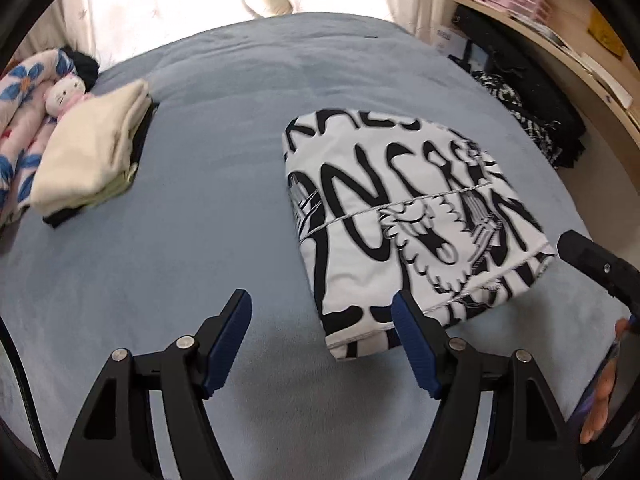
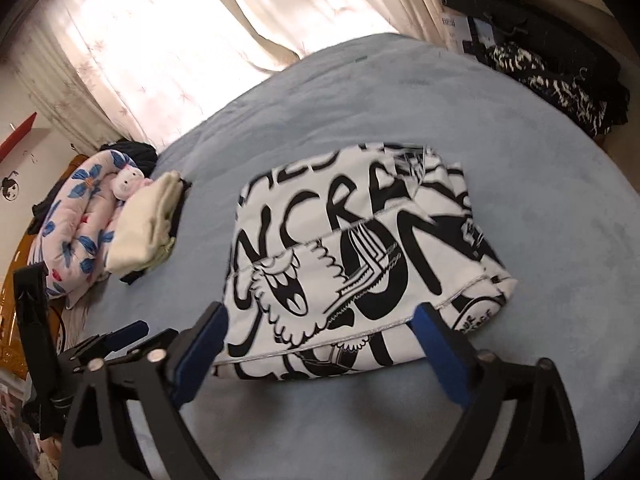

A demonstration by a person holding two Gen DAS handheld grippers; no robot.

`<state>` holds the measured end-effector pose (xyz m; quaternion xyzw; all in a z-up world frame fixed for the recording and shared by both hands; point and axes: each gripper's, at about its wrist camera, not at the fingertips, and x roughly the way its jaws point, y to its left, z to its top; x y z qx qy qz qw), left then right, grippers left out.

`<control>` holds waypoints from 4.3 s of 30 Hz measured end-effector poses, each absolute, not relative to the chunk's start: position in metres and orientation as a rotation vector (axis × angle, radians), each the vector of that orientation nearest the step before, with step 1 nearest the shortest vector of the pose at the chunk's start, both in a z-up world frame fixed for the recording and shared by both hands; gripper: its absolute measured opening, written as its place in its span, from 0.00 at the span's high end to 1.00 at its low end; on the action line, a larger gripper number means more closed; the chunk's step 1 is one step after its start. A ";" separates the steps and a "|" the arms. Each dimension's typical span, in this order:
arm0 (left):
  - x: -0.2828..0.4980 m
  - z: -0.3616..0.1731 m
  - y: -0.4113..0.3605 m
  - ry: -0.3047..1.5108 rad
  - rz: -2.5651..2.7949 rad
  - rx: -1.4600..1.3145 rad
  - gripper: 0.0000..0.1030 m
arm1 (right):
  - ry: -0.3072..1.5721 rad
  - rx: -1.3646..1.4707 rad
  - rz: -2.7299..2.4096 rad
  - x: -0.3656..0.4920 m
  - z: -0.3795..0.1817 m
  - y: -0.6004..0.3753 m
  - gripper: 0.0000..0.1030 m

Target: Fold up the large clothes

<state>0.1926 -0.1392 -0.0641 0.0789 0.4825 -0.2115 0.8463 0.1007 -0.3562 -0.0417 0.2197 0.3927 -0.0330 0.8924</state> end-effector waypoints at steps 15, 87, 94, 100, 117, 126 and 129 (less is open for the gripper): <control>0.264 -0.034 -0.141 1.123 -0.550 -0.001 0.23 | 0.602 -0.110 -0.213 0.126 0.058 -0.384 0.00; 0.232 -0.031 0.077 1.067 -0.582 0.033 0.51 | 1.128 0.308 0.346 0.220 -0.026 -0.161 0.69; 0.293 0.005 0.179 1.010 -0.473 0.065 0.51 | 1.082 0.273 0.440 0.284 0.010 -0.041 0.69; 0.402 0.047 0.241 0.942 -0.404 0.086 0.51 | 0.970 0.297 0.465 0.389 0.051 0.055 0.69; 0.682 -0.082 0.305 1.004 -0.257 -0.066 0.12 | 0.911 0.362 0.381 0.639 -0.107 0.036 0.46; 0.644 -0.069 0.296 0.863 -0.128 0.073 0.02 | 0.878 0.156 0.276 0.621 -0.082 0.044 0.32; 0.628 -0.056 0.286 0.794 -0.007 0.181 0.05 | 0.825 0.034 0.176 0.605 -0.059 0.045 0.31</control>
